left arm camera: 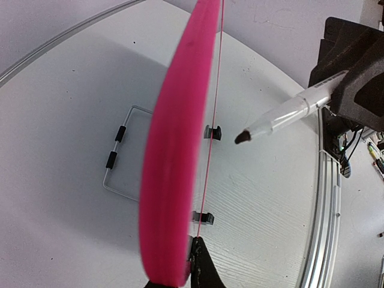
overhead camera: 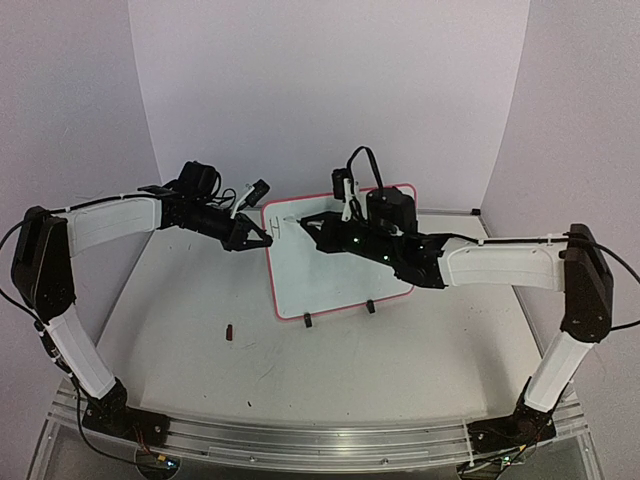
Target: Write a sentence on the whiteboard
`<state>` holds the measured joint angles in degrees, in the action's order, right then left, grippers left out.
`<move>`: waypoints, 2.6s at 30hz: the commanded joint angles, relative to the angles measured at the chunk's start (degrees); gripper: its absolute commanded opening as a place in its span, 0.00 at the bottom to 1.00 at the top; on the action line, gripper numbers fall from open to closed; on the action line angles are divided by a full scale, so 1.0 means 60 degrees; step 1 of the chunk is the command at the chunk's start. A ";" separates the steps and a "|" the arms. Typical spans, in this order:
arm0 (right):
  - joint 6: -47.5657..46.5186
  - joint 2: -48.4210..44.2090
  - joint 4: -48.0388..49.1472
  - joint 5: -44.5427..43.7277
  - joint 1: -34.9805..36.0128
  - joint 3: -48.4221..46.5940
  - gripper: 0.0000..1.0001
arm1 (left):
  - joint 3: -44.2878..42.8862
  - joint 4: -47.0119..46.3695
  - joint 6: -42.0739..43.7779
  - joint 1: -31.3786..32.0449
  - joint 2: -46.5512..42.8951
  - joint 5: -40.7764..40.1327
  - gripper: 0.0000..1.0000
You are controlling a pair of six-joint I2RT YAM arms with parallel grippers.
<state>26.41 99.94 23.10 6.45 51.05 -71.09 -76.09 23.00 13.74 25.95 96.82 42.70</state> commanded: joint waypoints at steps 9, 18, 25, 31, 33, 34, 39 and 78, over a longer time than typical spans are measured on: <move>0.0116 0.0371 0.0157 -0.0481 -0.0048 -0.0465 0.00 | -0.0005 0.0318 0.0435 0.0042 0.0226 -0.0978 0.00; 0.0083 0.0597 0.0055 -0.0192 -0.0109 -0.0684 0.00 | -0.0018 0.0311 0.0441 0.0061 0.0264 -0.0989 0.00; 0.0169 0.0558 -0.0077 -0.0140 -0.0105 -0.0403 0.00 | -0.0032 0.0312 0.0449 0.0056 0.0285 -0.0991 0.00; 0.0281 0.0516 -0.0142 -0.0113 -0.0108 -0.0125 0.00 | -0.0032 0.0326 0.0461 0.0063 0.0273 -0.0993 0.00; 0.0272 0.0501 -0.0194 -0.0125 -0.0101 -0.0099 0.00 | -0.0032 0.0326 0.0453 0.0055 0.0275 -0.0993 0.00; 0.0267 0.0497 -0.0215 -0.0131 -0.0106 -0.0092 0.00 | -0.0032 0.0326 0.0452 0.0055 0.0276 -0.0993 0.00; 0.0263 0.0442 -0.0333 -0.0289 -0.0108 -0.0058 0.00 | -0.0032 0.0341 0.0453 0.0058 0.0251 -0.1003 0.00; -0.0138 0.0057 -0.0685 -0.0655 -0.0093 -0.0699 0.00 | -0.0042 0.0398 0.0494 0.0132 0.0182 -0.1074 0.00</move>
<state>26.78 100.84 18.30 3.90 50.83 -72.04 -76.09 22.98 13.69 26.30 96.84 42.30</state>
